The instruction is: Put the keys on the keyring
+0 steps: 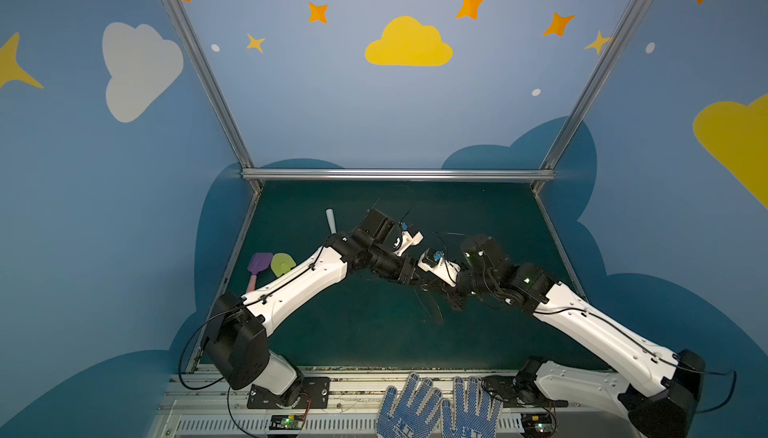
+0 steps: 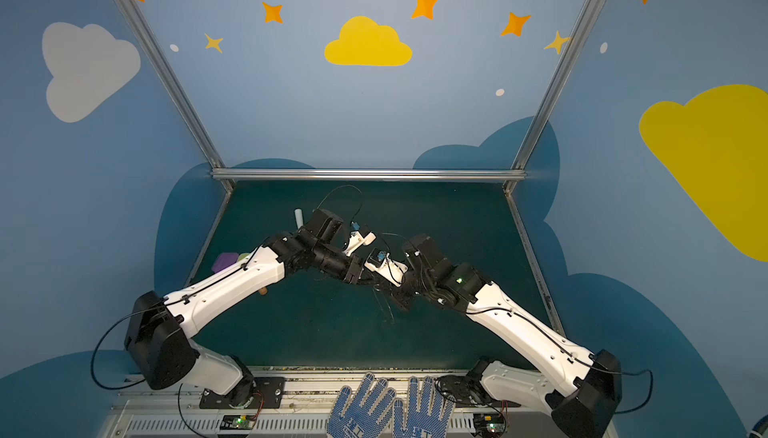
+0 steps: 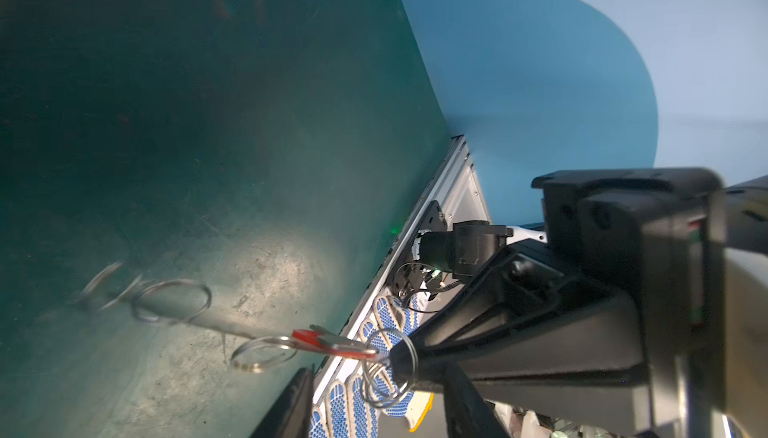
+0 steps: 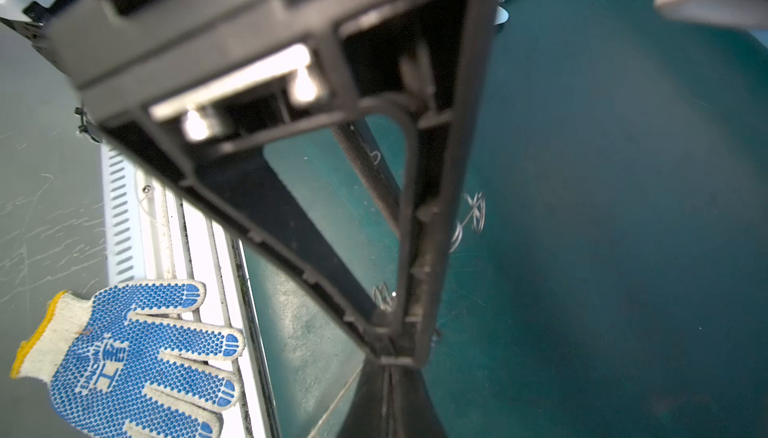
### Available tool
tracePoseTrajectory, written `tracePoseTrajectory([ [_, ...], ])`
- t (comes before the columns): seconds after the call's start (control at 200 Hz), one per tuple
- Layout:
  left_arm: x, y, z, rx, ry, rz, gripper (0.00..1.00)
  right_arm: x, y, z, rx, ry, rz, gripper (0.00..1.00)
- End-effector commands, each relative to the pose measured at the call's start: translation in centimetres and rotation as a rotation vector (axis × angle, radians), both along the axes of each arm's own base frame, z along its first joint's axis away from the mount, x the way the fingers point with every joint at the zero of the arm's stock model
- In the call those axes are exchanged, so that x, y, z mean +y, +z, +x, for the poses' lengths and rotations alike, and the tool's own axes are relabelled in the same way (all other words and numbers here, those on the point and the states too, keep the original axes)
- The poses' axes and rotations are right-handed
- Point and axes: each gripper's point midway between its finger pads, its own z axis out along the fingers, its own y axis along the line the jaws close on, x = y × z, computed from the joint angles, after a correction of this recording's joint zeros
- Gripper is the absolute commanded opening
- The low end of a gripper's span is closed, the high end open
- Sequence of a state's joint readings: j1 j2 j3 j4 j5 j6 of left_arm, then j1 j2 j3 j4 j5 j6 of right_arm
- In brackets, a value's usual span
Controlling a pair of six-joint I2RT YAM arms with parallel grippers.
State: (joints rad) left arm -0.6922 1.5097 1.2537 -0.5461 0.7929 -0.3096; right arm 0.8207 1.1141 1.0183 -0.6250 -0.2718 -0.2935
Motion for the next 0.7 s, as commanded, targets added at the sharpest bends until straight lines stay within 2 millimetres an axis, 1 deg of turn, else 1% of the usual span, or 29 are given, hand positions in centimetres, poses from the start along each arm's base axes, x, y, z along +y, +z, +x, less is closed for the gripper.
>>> tracePoseTrajectory([
  [0.0,0.0,-0.7,0.1,-0.005,0.000,0.039,0.53,1.3,2.8,0.4,-0.069,0.021,0.071,0.00],
  [0.075,-0.2,-0.5,0.1,-0.002,-0.001,0.033,0.53,1.4,2.7,0.3,-0.097,0.046,0.056,0.00],
  [0.215,-0.8,-0.7,0.1,0.003,-0.012,0.040,0.47,1.5,2.8,0.3,-0.121,0.043,0.061,0.00],
  [0.265,-0.8,-1.0,0.1,0.005,-0.010,0.056,0.42,1.5,2.9,0.4,-0.129,0.036,0.062,0.00],
  [0.33,-0.6,-1.3,0.2,0.003,-0.006,0.071,0.33,1.3,3.0,0.6,-0.138,0.029,0.060,0.00],
  [0.456,-0.1,-1.1,0.4,-0.012,0.016,0.070,0.18,1.0,3.3,0.7,-0.161,0.015,0.066,0.00],
  [0.506,0.3,-0.8,0.6,-0.015,0.031,0.062,0.16,0.9,3.3,0.7,-0.165,0.011,0.066,0.00],
  [0.621,1.0,0.0,1.1,-0.027,0.065,0.026,0.06,0.8,3.3,0.8,-0.169,0.004,0.067,0.00],
  [0.691,1.4,0.4,1.3,-0.034,0.087,0.010,0.04,0.7,3.3,0.8,-0.172,-0.003,0.066,0.00],
])
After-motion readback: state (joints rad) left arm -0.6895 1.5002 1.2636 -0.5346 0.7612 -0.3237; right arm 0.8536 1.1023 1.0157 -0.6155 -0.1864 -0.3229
